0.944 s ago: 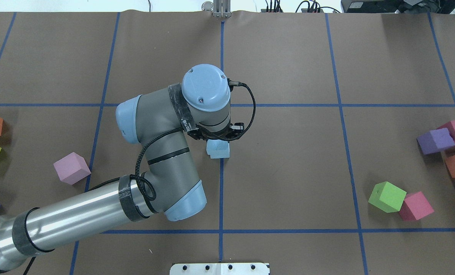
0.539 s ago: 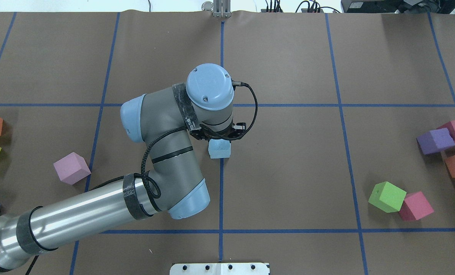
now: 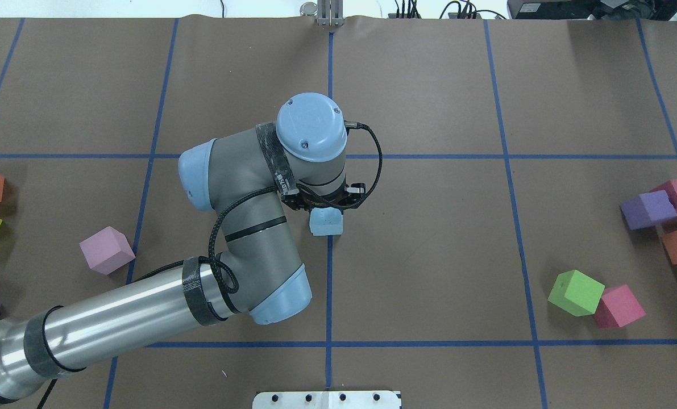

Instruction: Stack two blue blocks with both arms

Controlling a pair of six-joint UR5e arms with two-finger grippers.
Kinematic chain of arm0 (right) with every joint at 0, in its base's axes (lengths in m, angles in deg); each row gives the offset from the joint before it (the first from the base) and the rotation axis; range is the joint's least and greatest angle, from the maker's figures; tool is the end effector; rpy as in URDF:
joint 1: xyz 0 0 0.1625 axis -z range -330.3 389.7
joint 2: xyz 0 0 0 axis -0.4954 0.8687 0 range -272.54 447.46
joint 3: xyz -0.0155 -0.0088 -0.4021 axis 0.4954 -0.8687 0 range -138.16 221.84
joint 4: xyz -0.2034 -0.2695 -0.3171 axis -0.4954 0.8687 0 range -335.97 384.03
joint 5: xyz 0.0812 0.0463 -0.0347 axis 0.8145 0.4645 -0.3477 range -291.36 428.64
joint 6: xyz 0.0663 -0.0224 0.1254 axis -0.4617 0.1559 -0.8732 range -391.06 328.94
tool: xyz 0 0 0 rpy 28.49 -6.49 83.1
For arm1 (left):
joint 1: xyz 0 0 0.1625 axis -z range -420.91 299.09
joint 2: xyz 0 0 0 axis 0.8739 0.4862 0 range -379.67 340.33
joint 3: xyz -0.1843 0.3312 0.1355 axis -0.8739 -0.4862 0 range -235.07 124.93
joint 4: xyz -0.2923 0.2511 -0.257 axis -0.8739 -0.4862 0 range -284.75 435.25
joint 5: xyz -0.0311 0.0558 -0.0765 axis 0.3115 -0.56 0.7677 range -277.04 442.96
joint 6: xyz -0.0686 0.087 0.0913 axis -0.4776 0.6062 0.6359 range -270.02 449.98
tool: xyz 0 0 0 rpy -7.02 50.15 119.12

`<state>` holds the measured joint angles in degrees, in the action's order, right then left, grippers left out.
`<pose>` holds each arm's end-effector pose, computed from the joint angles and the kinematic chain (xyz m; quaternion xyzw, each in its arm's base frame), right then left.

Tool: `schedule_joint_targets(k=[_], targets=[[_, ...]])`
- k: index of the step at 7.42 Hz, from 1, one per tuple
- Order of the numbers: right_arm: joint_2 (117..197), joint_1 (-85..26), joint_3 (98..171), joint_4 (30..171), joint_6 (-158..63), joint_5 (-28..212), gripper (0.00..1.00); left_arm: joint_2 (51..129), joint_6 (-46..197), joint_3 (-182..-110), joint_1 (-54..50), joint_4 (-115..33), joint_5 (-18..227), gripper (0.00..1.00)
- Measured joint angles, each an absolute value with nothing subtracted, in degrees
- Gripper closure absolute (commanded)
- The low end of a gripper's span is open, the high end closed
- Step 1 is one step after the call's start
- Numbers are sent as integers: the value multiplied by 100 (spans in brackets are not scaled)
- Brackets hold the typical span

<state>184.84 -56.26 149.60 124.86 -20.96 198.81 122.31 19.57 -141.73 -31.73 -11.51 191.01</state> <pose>0.0065 -0.4851 0.5922 0.0145 -0.3431 -0.1144 0.9322 0.6354 -0.4566 0.1024 0.0256 0.4069 -0.0158 0.9130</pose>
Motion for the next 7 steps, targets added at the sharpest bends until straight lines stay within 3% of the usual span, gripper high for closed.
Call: schedule_joint_targets(k=[3, 6, 7], targets=[[18485, -5626, 14949, 12489, -2096, 19881, 0, 12228, 1940, -14168, -3121, -1150, 19104, 99], [18485, -5626, 14937, 12485, -2096, 19881, 0, 12227, 1934, -14152, -3113, -1165, 19098, 54], [18485, -5626, 14935, 12485, -2096, 19881, 0, 12228, 1936, -14140, -3116, -1177, 19098, 29]])
